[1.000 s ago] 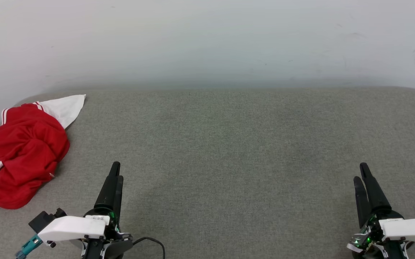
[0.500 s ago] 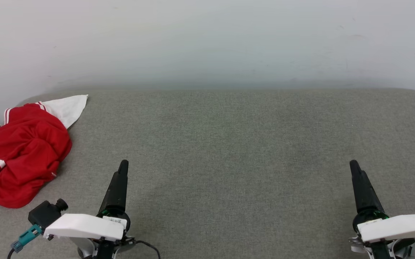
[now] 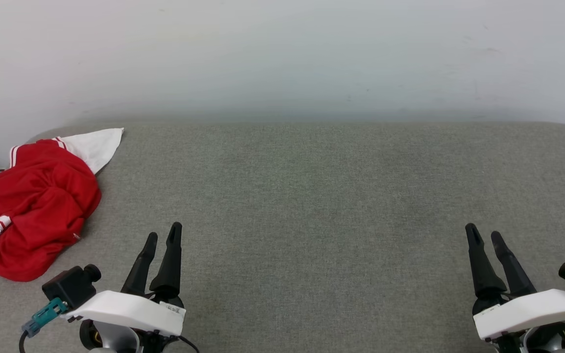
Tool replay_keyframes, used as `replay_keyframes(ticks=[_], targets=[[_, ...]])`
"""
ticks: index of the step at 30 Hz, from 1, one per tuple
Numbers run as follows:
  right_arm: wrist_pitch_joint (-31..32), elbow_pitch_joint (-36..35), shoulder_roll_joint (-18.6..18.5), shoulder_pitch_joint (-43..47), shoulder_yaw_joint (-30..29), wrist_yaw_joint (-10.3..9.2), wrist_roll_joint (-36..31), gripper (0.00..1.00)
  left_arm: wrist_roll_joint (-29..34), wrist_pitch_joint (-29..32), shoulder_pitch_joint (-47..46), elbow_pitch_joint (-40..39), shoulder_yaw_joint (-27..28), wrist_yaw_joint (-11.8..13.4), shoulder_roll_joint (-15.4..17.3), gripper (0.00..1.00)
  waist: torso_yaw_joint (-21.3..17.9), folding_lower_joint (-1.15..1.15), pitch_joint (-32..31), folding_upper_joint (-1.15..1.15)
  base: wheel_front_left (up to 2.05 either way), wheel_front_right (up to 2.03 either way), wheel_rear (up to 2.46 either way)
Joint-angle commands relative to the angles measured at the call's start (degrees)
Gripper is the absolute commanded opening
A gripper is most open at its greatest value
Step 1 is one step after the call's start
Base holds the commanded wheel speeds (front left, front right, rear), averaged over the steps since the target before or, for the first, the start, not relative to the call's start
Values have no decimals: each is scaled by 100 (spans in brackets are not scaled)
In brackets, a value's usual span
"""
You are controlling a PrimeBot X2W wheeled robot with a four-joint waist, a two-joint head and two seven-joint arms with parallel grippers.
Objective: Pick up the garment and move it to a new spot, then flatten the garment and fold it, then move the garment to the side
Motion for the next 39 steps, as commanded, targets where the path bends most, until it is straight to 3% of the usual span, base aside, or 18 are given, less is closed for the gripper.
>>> replay_keyframes(ticks=[1,22,39], targets=[[22,-157,-18,0,-9,0,-348,100,347,-77,4,-74,-1,21,77,100,5,0,0,0,0,0,0],[223,-628,-23,237,-129,0,-2154,100,1986,-409,61,-134,-138,193,273,100,50,0,-15,0,0,0,0],[305,-989,-26,411,-191,0,-2981,100,2826,-641,67,-70,-277,220,272,100,86,0,-42,0,0,0,0]])
